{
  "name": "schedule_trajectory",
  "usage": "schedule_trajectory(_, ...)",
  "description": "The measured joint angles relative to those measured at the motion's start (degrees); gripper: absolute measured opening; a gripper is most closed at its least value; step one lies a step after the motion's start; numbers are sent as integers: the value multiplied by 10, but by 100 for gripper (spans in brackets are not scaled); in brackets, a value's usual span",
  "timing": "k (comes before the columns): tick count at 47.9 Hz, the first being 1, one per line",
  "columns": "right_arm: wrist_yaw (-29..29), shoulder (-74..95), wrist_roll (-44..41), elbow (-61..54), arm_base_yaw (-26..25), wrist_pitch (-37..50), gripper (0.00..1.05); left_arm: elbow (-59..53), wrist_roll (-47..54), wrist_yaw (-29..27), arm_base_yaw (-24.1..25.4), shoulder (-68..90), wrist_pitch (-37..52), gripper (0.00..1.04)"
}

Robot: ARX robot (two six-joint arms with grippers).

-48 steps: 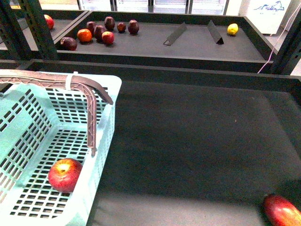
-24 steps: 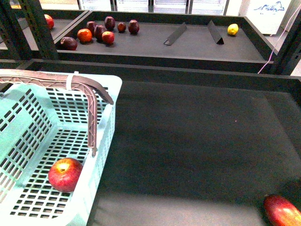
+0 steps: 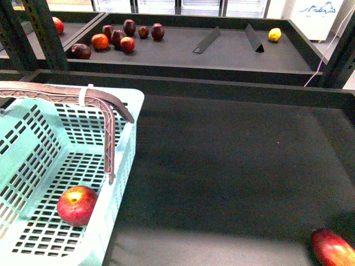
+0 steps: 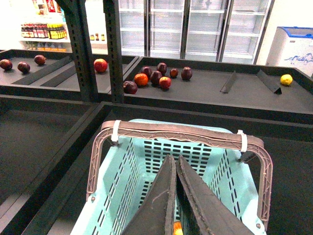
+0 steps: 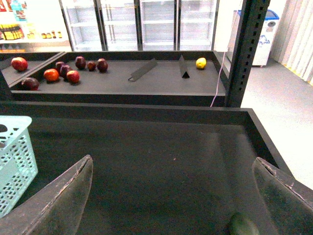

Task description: Pick apple with right arm and hold basket with left

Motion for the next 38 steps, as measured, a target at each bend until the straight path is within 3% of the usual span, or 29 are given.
schedule_trajectory(17, 0, 0, 0, 0, 0, 0, 96, 0, 0, 0, 0, -80, -80, 3)
schedule_trajectory(21, 0, 0, 0, 0, 0, 0, 96, 0, 0, 0, 0, -158, -172, 3)
schedule_trajectory(38, 0, 0, 0, 0, 0, 0, 96, 0, 0, 0, 0, -175, -177, 3)
